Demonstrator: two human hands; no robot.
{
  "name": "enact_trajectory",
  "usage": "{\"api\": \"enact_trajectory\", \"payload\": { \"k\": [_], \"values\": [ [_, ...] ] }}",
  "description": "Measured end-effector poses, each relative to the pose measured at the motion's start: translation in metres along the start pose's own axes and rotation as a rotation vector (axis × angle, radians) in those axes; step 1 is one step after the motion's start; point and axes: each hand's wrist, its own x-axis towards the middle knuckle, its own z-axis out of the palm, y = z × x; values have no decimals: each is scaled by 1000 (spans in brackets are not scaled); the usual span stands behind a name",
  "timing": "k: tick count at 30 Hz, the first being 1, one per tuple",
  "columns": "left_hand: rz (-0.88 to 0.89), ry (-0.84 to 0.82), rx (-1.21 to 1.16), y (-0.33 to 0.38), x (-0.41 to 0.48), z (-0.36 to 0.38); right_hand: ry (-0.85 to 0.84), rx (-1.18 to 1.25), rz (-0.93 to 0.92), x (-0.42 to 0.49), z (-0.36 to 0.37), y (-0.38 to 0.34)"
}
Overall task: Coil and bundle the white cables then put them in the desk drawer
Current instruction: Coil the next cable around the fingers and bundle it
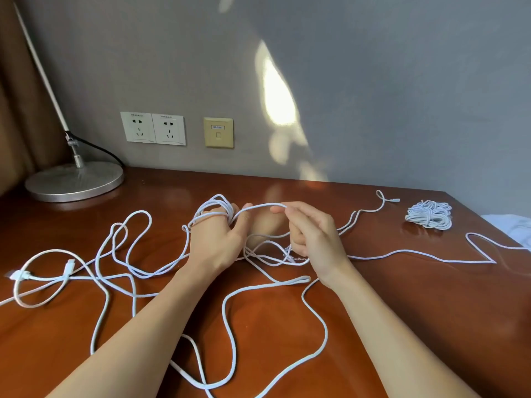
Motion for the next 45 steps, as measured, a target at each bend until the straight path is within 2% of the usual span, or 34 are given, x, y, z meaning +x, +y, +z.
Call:
{"api": "enact_trajectory", "payload": {
  "k": [3, 6, 9, 13, 16, 22, 29, 35, 37, 41, 45],
  "values": [
    [-17, -27, 10, 0, -3, -1, 104, -21, -7, 1, -2, 1],
    [-13, -89, 32, 4, -3, -1, 256, -159, -44, 4, -4, 5],
    [-11, -188, -43, 2, -3, -1, 306, -266, -73, 6, -5, 11],
    [-61, -379, -384, 2, -4, -2, 280, -373, -110, 6, -4, 14],
    [-118, -481, -520, 10, -2, -4, 223, -456, -129, 4, -3, 15],
    [-338, -487, -956, 12, 0, -10, 114, -439, -115, 1, -3, 11],
    [-486, -346, -1424, 14, 6, -21, 69, -414, -87, -1, -3, 9],
    [-636, 12, -1706, 8, 13, -29, -32, -450, -58, -1, 0, 8],
    [-681, 87, -1787, 7, 15, -32, -69, -466, -38, -1, 2, 7],
    [-718, 133, -1928, 3, 18, -32, -111, -430, 18, 0, 1, 6],
    [-682, 186, -1987, 0, 20, -35, -146, -472, 21, 0, 3, 10]
  ]
}}
